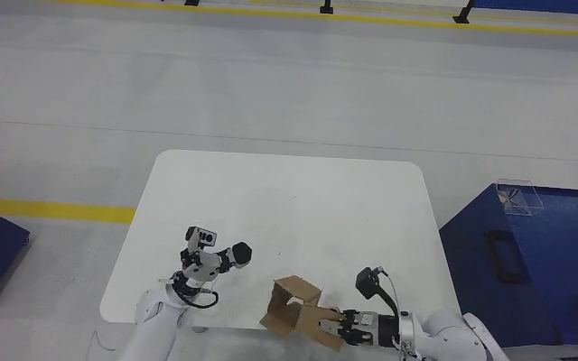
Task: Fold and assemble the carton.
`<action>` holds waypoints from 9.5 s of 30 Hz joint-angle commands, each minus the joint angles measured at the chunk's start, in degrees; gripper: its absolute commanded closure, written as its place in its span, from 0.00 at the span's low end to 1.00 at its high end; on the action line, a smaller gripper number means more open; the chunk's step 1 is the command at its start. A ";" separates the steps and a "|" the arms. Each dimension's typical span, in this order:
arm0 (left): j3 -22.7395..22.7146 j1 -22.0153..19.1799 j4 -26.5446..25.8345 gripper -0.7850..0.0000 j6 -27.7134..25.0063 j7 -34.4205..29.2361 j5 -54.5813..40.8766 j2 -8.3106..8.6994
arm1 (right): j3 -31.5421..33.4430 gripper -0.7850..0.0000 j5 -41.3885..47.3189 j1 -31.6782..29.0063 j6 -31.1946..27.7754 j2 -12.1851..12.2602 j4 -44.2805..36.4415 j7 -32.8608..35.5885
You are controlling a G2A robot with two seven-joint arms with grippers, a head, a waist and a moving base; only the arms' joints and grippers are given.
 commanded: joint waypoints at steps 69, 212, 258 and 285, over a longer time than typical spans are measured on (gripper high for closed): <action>-0.68 19.82 -49.98 0.00 10.56 21.91 97.03 4.62 | 16.14 1.00 17.56 -2.15 9.17 4.82 -7.01 15.08; 20.35 -5.95 -4.75 1.00 21.90 23.81 25.54 -5.39 | 13.35 0.00 -8.93 -6.37 15.73 3.53 -7.65 -18.71; 20.91 -3.45 -10.36 1.00 11.72 16.99 35.66 -4.15 | 11.03 0.00 -13.48 0.41 22.95 3.01 -4.04 -15.28; 20.80 -2.99 -9.99 1.00 19.60 22.49 33.40 -4.01 | 20.41 0.00 -7.12 -4.83 19.69 2.79 -9.95 -17.96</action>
